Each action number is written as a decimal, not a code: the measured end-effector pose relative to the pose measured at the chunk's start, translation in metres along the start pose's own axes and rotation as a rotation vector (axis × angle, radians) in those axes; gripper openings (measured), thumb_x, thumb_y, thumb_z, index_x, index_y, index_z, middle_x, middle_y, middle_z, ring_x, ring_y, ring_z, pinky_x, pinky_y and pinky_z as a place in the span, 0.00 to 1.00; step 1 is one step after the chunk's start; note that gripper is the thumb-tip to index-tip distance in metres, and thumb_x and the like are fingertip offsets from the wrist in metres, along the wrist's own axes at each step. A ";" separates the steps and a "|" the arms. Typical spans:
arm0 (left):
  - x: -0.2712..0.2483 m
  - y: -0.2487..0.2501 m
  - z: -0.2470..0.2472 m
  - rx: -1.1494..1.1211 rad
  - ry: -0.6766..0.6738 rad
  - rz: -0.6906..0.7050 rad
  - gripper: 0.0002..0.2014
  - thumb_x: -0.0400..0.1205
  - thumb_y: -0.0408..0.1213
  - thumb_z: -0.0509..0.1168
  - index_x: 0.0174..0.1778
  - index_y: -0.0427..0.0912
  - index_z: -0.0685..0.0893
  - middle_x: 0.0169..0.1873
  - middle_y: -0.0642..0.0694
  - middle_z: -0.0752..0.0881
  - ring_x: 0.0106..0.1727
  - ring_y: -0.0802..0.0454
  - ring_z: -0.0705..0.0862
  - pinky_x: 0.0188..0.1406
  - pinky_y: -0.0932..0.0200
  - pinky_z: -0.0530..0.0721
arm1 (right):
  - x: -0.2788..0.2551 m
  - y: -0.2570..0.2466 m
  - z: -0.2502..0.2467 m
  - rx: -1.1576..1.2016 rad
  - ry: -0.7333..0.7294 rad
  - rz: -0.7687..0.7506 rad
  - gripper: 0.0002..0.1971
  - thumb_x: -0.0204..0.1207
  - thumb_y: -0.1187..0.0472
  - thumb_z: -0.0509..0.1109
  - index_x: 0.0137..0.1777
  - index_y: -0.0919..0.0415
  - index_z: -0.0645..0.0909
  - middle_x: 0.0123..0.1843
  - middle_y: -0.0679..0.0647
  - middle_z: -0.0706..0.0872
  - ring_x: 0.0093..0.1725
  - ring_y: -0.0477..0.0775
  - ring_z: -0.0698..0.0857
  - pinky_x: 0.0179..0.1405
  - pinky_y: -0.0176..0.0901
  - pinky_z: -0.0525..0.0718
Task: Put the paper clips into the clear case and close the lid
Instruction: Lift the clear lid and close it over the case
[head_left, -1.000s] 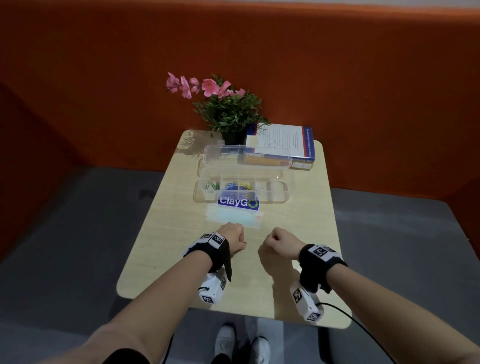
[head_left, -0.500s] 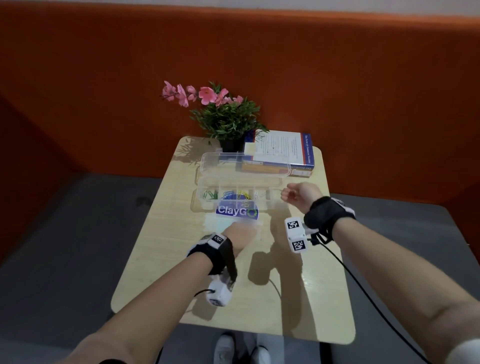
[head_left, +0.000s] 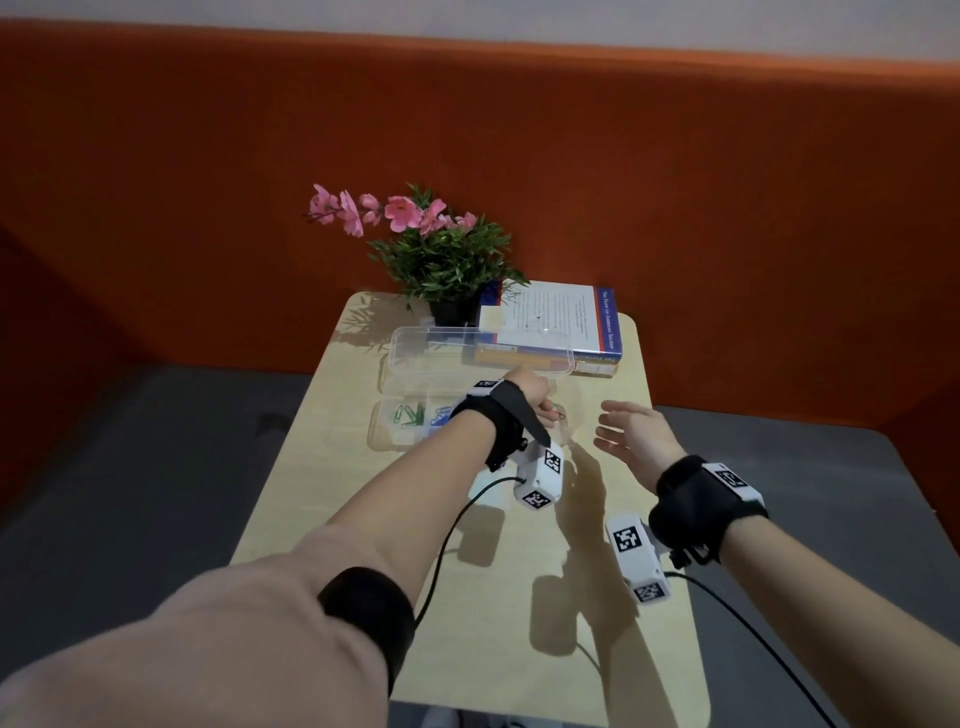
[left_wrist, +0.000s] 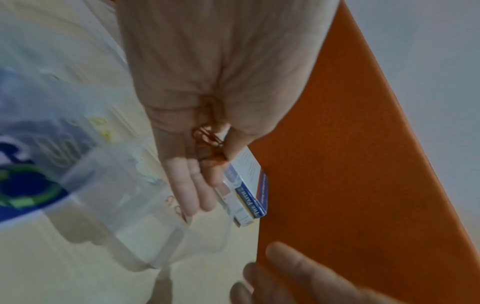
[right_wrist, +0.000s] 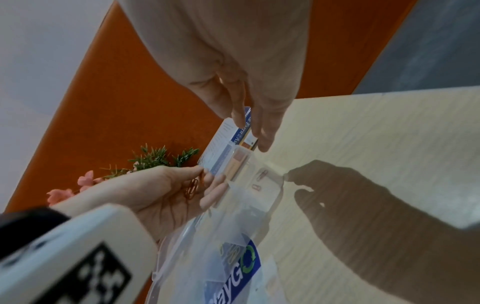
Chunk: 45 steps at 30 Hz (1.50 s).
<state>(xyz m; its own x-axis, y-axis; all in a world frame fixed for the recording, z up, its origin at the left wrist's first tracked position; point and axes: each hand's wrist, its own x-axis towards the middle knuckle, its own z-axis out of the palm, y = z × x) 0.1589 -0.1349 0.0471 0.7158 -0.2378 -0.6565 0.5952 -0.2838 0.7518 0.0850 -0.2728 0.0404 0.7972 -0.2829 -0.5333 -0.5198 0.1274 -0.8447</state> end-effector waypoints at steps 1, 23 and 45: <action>0.002 0.003 0.002 0.027 0.010 -0.006 0.15 0.87 0.27 0.51 0.34 0.29 0.73 0.28 0.38 0.77 0.26 0.45 0.82 0.30 0.51 0.85 | -0.002 0.001 -0.003 0.010 0.000 0.004 0.17 0.82 0.73 0.55 0.69 0.74 0.73 0.45 0.60 0.78 0.44 0.57 0.77 0.45 0.45 0.81; 0.004 -0.022 -0.134 0.563 0.716 0.042 0.27 0.85 0.41 0.57 0.79 0.34 0.65 0.80 0.34 0.64 0.81 0.36 0.62 0.80 0.43 0.61 | 0.039 -0.049 0.027 -0.365 -0.087 -0.017 0.26 0.84 0.51 0.55 0.78 0.65 0.65 0.80 0.62 0.70 0.79 0.63 0.69 0.77 0.59 0.67; 0.000 -0.046 -0.174 -0.419 0.332 0.171 0.28 0.84 0.60 0.51 0.49 0.38 0.83 0.64 0.37 0.79 0.74 0.40 0.73 0.80 0.37 0.65 | 0.036 -0.030 0.034 0.247 -0.087 -0.008 0.15 0.84 0.49 0.54 0.54 0.57 0.78 0.59 0.57 0.82 0.63 0.56 0.74 0.75 0.50 0.65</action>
<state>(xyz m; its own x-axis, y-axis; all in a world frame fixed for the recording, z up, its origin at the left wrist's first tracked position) 0.1947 0.0396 0.0235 0.8511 0.0761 -0.5194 0.5062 0.1431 0.8505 0.1396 -0.2549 0.0450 0.8300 -0.2036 -0.5192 -0.4309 0.3571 -0.8288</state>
